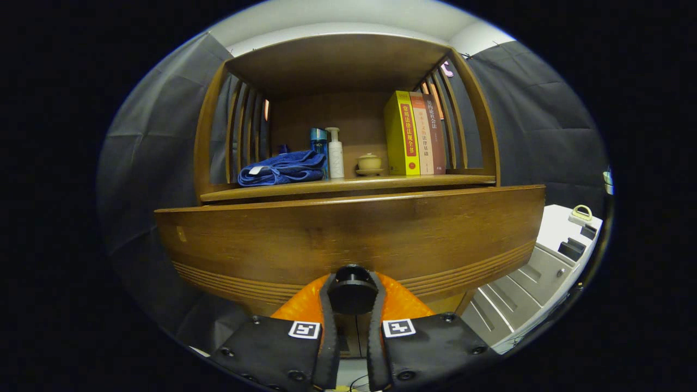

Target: Pull open the drawer, take out the items inside it, and place them on the countertop above the cabinet.

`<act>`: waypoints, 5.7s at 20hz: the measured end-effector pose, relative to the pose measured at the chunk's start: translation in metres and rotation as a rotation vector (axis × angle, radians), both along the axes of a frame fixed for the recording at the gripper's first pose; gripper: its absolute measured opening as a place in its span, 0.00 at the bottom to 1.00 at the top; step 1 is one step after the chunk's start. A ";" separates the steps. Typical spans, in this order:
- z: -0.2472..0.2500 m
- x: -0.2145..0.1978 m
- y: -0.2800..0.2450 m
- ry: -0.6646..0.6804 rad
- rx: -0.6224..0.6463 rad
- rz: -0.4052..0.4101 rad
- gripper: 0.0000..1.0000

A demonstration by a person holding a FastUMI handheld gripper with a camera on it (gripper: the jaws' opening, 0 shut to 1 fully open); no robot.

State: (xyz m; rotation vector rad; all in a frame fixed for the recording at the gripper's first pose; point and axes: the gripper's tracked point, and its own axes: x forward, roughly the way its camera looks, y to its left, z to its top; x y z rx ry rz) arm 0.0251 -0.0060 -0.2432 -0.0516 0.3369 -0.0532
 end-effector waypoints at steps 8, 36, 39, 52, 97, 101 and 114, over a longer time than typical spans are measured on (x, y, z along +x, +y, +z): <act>0.110 -0.022 -0.005 -0.279 -0.225 -0.009 0.28; 0.001 -0.043 0.002 -0.020 -0.027 0.003 0.29; -0.003 -0.042 0.001 -0.015 -0.014 -0.002 0.29; -0.007 -0.039 -0.002 -0.077 -0.071 0.030 0.51; -0.041 0.094 -0.012 1.002 -0.082 0.042 0.74; -0.040 0.106 -0.008 1.015 -0.055 0.040 0.55; 0.059 0.156 0.025 0.923 0.108 0.097 0.43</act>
